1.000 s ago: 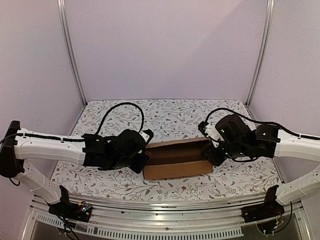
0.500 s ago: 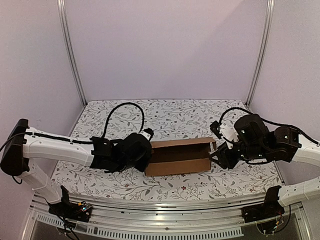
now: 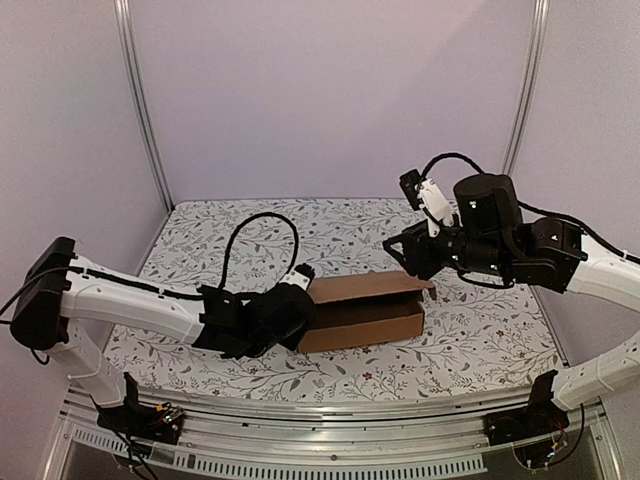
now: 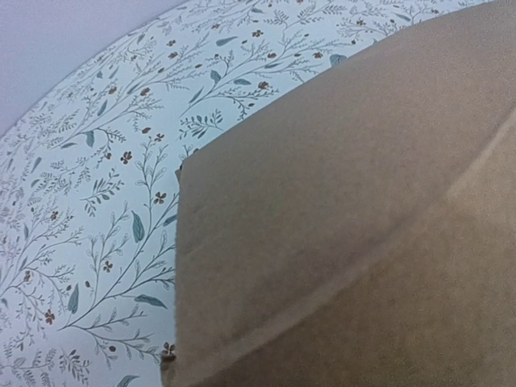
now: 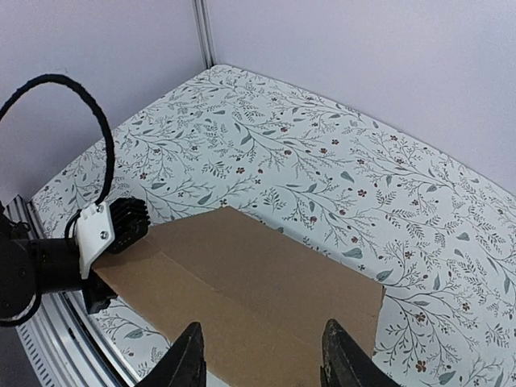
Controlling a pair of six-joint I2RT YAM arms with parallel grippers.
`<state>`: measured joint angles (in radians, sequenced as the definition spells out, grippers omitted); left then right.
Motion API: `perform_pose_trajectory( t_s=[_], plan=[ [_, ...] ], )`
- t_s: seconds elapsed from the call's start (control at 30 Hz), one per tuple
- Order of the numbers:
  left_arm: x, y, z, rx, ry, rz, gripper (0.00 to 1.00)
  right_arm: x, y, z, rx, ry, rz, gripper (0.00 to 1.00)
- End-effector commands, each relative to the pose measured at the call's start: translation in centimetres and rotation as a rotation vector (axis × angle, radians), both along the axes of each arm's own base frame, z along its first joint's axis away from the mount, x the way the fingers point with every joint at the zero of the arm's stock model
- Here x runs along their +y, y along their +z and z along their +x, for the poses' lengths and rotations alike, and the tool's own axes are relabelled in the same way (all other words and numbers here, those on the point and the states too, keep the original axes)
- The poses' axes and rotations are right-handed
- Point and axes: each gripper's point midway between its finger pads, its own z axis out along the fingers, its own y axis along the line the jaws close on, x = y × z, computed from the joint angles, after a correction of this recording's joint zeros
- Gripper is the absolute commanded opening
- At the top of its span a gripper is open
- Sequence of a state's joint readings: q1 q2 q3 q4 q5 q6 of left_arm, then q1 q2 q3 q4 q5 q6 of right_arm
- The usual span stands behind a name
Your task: Fold the paper box
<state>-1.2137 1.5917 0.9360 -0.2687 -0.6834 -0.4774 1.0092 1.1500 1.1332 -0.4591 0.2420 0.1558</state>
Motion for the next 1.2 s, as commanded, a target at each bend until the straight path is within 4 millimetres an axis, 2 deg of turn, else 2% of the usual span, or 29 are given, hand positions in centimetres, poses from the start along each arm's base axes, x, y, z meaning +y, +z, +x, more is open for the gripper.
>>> perform_pose_trajectory(
  t_s=[0.0, 0.2, 0.4, 0.5, 0.77, 0.93, 1.0, 1.03, 1.07, 1.1, 1.17],
  plan=[
    [0.3, -1.1, -0.3, -0.031, 0.030, 0.065, 0.00, 1.9, 0.3, 3.2, -0.042, -0.117, 0.043, 0.42],
    [-0.1, -1.6, -0.4, -0.068, 0.055, 0.075, 0.03, 5.5, -3.5, 5.6, 0.006, -0.143, 0.091, 0.26],
    [-0.7, -1.9, -0.6, -0.097, 0.060, 0.092, 0.09, 7.3, -6.8, 7.1, 0.010, -0.163, 0.087, 0.18],
    [-1.1, -1.9, -0.9, -0.104, 0.061, 0.082, 0.20, 7.8, -9.0, 7.4, 0.030, -0.169, 0.057, 0.17],
    [-2.3, -2.0, -2.2, -0.087, 0.021, 0.038, 0.42, 8.3, -11.8, 8.1, 0.034, -0.192, 0.049, 0.14],
    [-2.1, -1.8, -3.2, -0.078, 0.014, 0.008, 0.54, 8.4, -13.0, 8.2, 0.045, -0.195, 0.039, 0.13],
    [-1.8, -1.4, -3.5, -0.072, 0.018, -0.022, 0.63, 8.5, -13.4, 8.2, 0.049, -0.192, 0.034, 0.12],
    [-1.6, -1.3, -3.6, -0.068, 0.016, -0.033, 0.71, 8.5, -13.7, 8.2, 0.052, -0.191, 0.029, 0.12],
    [-1.5, -1.1, -3.8, -0.067, 0.012, -0.045, 0.95, 8.5, -13.7, 8.2, 0.051, -0.191, 0.030, 0.12],
    [-1.5, -0.9, -4.0, -0.063, 0.006, -0.058, 0.99, 8.6, -14.0, 8.2, 0.054, -0.189, 0.027, 0.12],
    [-1.3, -0.7, -4.3, -0.056, -0.007, -0.084, 1.00, 8.6, -14.3, 8.2, 0.058, -0.186, 0.021, 0.12]
  ],
)
